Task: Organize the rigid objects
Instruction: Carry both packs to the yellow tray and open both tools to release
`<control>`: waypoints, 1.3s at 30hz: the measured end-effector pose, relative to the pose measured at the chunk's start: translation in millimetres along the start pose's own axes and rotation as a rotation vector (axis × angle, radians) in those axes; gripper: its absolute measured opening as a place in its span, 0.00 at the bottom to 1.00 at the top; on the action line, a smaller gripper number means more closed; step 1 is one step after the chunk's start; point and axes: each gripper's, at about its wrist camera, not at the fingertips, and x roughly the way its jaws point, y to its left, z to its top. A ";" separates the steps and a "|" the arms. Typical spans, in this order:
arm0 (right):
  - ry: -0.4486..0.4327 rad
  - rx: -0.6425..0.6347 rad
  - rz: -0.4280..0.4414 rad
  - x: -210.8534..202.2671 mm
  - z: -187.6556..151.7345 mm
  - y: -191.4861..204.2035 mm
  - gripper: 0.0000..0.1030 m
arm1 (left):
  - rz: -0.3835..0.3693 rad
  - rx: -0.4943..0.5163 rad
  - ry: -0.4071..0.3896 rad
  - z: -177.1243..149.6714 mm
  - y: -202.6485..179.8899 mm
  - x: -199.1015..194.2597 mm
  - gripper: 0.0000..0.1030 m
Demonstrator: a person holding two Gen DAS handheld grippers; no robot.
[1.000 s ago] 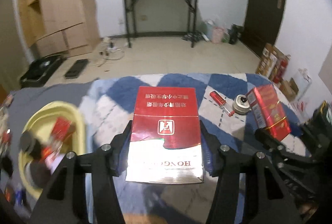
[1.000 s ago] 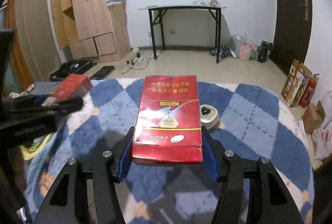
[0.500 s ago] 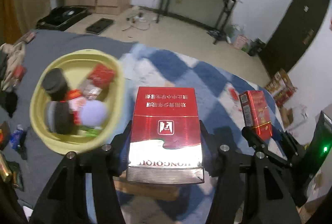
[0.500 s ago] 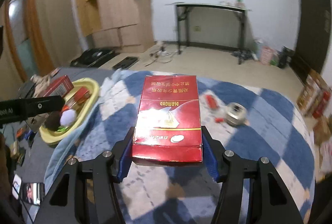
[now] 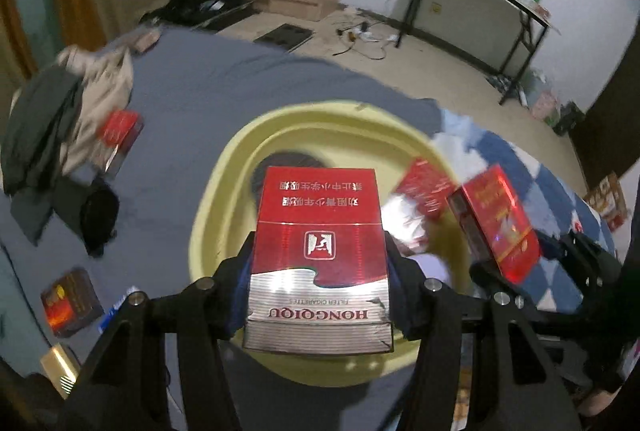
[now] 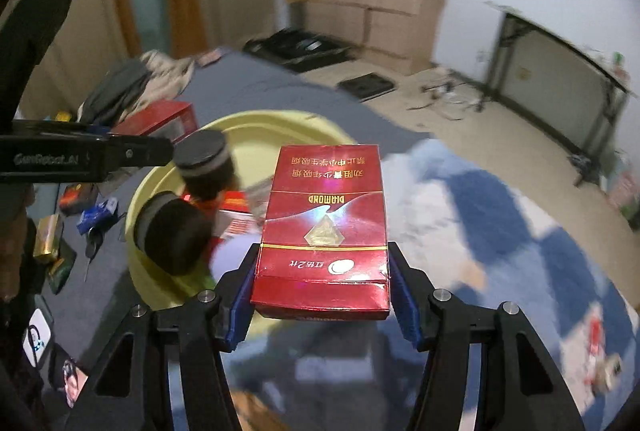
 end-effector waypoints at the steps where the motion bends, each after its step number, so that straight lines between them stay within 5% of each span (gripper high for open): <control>1: 0.012 -0.016 0.007 10.2 5.8 4.6 0.56 | 0.000 -0.002 0.019 -1.4 3.4 6.6 0.56; 2: 0.019 -0.030 0.024 20.3 11.0 8.5 0.56 | -0.002 0.001 0.064 -7.3 8.7 18.0 0.56; 14: 0.100 -0.081 0.004 92.6 38.1 16.7 0.57 | -0.151 -0.028 0.047 -4.9 23.6 31.5 0.59; 21: 0.085 -0.101 -0.011 90.2 26.4 32.2 0.71 | -0.185 -0.069 0.047 -4.1 26.0 35.6 0.94; 27: -0.012 -0.032 0.005 53.3 21.4 25.2 0.97 | -0.132 -0.022 -0.007 -1.9 0.5 4.5 1.00; 32: -0.130 0.127 -0.054 -13.9 -2.9 -7.0 1.00 | -0.187 0.048 -0.065 2.4 -71.2 -44.0 1.00; 39: -0.187 0.272 -0.173 -143.6 -92.0 -53.7 1.00 | -0.281 0.230 -0.064 -36.4 -196.3 -101.9 1.00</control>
